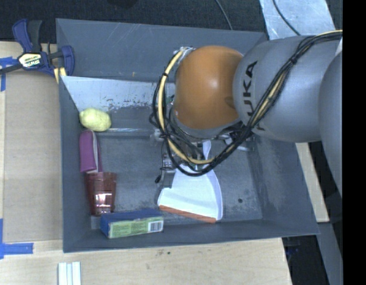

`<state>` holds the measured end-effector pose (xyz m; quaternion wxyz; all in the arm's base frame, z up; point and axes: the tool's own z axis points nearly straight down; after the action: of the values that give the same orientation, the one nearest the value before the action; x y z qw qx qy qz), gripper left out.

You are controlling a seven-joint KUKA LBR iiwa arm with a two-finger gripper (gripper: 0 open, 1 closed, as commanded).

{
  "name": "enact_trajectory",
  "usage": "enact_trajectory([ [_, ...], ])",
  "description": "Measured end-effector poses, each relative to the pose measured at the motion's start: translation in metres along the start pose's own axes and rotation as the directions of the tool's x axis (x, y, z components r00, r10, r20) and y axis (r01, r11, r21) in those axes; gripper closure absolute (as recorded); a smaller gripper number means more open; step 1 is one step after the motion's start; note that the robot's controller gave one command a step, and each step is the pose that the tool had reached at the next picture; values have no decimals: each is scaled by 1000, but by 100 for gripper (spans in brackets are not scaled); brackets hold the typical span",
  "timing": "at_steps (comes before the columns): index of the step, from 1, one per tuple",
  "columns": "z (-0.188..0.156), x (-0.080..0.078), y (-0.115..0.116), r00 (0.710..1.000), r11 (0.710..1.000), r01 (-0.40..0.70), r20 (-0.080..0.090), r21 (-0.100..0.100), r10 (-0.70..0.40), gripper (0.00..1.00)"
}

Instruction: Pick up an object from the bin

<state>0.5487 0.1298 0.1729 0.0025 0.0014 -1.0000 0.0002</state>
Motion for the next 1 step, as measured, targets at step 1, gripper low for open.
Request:
enact_trajectory([
  [1,-5,-2,-1,1000,1000,-3,8,-1,3,0],
])
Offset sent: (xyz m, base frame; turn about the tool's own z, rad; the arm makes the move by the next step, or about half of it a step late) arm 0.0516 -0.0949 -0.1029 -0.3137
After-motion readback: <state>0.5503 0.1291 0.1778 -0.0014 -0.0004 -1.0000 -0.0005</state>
